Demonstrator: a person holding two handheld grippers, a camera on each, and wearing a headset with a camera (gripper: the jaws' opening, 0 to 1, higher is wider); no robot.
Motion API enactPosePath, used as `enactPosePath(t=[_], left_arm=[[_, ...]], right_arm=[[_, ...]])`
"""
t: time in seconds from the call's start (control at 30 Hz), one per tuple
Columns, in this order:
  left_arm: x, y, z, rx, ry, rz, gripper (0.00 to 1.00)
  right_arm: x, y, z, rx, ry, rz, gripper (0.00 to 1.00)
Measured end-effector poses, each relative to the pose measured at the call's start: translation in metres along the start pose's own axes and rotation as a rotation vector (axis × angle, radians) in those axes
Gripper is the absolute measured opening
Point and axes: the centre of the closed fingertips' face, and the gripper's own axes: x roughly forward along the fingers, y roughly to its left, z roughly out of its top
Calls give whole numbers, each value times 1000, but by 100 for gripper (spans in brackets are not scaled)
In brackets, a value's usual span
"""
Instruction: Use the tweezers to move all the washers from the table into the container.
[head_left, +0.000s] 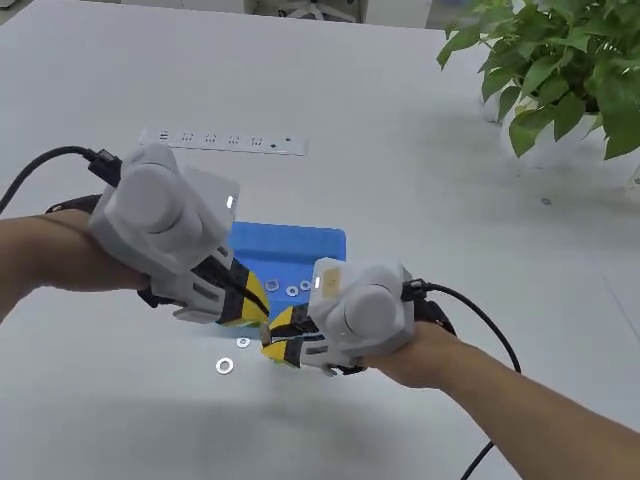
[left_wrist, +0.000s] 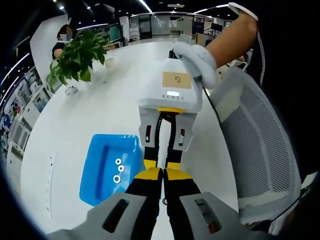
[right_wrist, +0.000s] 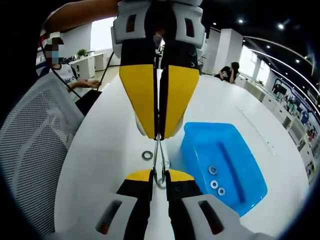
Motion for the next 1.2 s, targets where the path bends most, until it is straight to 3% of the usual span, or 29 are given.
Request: enactPosePath(t=[0.6, 1.2], left_arm=[[3, 7, 2, -13, -10, 8, 5], [1, 5, 5, -13, -8, -2, 5]], right_arm=[[0, -2, -4, 68, 5, -9, 11], [-2, -1, -1, 83, 3, -3, 10]])
